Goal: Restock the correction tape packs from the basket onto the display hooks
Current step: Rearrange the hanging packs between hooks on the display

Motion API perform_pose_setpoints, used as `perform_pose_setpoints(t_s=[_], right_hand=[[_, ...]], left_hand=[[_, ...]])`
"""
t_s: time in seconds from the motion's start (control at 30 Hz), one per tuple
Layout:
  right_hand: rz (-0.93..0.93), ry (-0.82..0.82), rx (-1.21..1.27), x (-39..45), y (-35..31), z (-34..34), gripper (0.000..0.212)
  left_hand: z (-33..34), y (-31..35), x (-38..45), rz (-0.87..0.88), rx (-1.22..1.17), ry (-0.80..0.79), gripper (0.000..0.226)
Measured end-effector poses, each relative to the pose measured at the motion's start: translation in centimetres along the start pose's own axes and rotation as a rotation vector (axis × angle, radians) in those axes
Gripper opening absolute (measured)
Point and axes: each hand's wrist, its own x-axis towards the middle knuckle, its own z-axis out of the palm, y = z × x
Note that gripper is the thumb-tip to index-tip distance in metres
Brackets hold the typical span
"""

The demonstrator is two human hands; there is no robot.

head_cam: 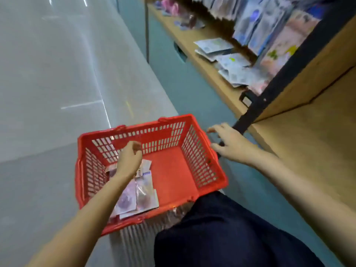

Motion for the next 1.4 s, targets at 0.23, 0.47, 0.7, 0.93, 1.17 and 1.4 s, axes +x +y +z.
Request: perform_pose_setpoints(t_s=[0.23, 0.47, 0.7, 0.93, 1.17, 1.4], right_hand=[[0.133, -0.671, 0.126, 9.7, -0.2, 20.1, 0.063], [0.455, -0.621, 0.585, 12.6, -3.5, 34.4, 0.088], [0.572, -0.523, 0.83, 14.3, -1.0, 32.3, 0.025], [0.658, -0.341, 1.229, 13.4, 6.3, 26.2, 0.011], [0.366, -0.738, 1.016, 14.8, 7.8, 20.9, 0.011], [0.239, -0.419, 0.981, 15.6, 7.0, 22.8, 0.021]], left_hand=[[1.0, -17.3, 1.0, -0.357, 0.436, -0.264, 0.041], [5.0, -21.0, 1.4, -0.227, 1.097, -0.464, 0.058], [7.0, -21.3, 2.6, -0.632, -0.113, -0.195, 0.073], [10.9, -16.3, 2.5, -0.788, -0.424, -0.458, 0.046], [9.5, -16.3, 3.4, -0.426, -0.233, -0.196, 0.031], [8.7, -15.4, 5.0, -0.426, -0.445, -0.46, 0.018]])
